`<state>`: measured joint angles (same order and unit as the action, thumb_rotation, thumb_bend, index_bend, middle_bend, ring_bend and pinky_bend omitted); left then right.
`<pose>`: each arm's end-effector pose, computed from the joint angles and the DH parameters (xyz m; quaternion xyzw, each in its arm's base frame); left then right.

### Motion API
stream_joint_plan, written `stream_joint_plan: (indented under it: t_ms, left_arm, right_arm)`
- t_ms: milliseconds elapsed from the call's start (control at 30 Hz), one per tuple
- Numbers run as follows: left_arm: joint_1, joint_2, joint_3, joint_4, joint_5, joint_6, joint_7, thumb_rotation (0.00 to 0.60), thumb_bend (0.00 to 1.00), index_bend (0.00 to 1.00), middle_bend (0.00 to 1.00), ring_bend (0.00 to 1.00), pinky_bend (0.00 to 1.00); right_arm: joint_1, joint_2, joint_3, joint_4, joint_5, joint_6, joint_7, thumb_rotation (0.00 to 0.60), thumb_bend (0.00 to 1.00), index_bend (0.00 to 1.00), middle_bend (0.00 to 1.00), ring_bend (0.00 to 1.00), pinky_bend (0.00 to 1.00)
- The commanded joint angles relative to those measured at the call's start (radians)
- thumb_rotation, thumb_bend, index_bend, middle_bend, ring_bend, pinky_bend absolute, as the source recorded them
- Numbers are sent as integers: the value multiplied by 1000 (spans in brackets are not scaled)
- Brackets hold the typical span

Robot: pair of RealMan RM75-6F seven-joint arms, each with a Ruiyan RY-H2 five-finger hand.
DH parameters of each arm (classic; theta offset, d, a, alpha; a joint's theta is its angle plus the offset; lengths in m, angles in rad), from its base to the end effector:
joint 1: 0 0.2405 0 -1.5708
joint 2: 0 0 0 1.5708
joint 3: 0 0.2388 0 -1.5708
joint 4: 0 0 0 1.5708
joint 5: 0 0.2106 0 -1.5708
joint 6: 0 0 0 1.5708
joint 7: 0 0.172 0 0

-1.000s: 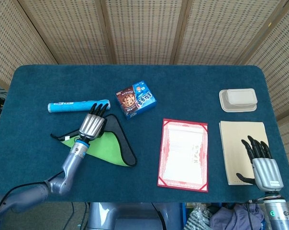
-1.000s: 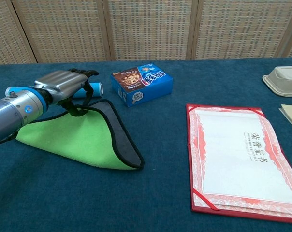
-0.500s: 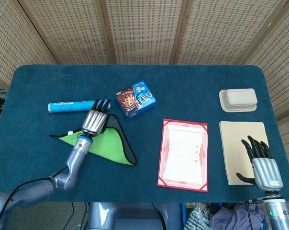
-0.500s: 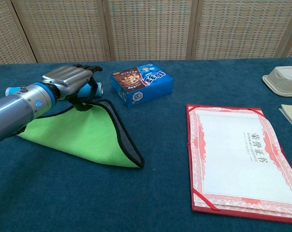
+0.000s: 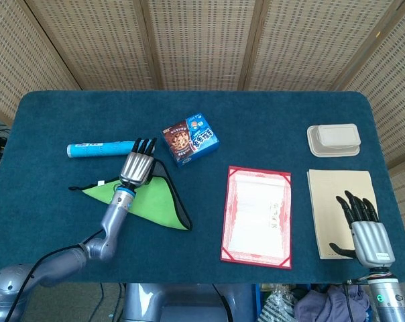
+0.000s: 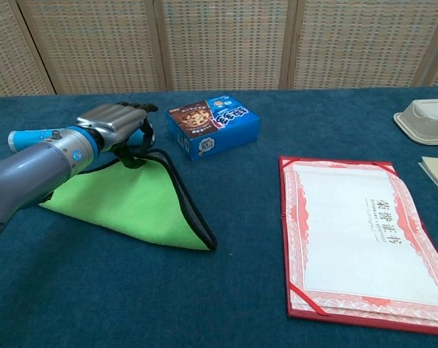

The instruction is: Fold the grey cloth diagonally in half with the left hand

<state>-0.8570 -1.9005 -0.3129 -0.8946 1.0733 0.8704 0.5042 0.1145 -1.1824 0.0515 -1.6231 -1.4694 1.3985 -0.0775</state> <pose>-0.1355 0.4237 -0.0745 -0.7369 -0.3066 -0.3058 0.5191 -0.2903 -0.2153 0.1183 0.6111 -0.4094 0.3670 0.5694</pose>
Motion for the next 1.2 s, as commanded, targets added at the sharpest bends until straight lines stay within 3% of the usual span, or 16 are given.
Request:
stream_joint_plan:
  t_ms: [33, 467, 667, 933, 1200]
  left_arm:
    - [-14, -15, -2, 21, -2, -2, -7, 600, 392, 671, 0, 0, 0]
    - [-33, -45, -6, 79, -18, 2, -9, 600, 392, 662, 0, 0, 0]
    - [-30, -48, -6, 85, -39, 5, 13, 600, 392, 323, 0, 0, 0]
    - [-34, -58, -20, 76, -78, 23, 67, 600, 392, 34, 0, 0, 0]
    - [-34, -58, -28, 61, -91, 55, 84, 600, 389, 0, 0, 0, 0]
  right_arm:
    - [1, 0, 0, 0, 1, -1, 1, 600, 0, 0, 0, 0, 0]
    - [3, -4, -4, -2, -3, -4, -6, 600, 0, 0, 0, 0, 0]
    - [2, -5, -5, -6, -6, 0, -9, 600, 0, 0, 0, 0, 0]
    - [-1, -5, -7, -11, -14, 8, -11, 600, 0, 0, 0, 0, 0]
    - [-1, -5, -9, -12, -18, 10, -13, 600, 0, 0, 0, 0, 0]
